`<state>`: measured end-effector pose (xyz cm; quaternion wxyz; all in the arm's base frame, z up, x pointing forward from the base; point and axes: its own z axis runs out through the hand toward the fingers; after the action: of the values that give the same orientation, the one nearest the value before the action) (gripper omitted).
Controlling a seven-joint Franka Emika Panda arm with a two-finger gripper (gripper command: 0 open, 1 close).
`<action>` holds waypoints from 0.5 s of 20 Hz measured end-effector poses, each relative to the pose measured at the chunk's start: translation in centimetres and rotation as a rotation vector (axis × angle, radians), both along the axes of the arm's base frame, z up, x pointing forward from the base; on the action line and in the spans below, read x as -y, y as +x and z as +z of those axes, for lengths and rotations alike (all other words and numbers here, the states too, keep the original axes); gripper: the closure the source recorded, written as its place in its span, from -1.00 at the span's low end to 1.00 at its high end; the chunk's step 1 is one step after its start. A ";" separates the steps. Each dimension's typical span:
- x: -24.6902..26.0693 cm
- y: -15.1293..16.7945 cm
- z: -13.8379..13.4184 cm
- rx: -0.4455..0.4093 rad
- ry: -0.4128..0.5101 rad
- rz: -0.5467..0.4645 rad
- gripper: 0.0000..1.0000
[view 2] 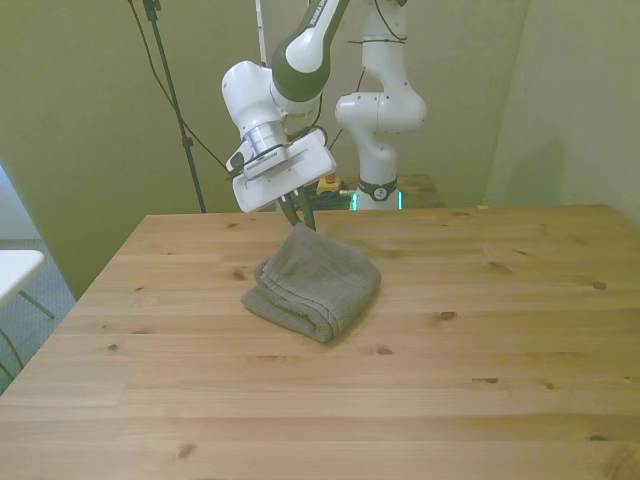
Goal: Unfold the towel
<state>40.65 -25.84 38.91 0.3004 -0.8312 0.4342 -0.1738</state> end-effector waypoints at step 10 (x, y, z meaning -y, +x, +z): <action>-4.5 4.6 3.7 0.007 -0.043 0.083 1.00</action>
<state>45.23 -21.33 42.59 0.2910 -0.8542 0.3946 -0.1733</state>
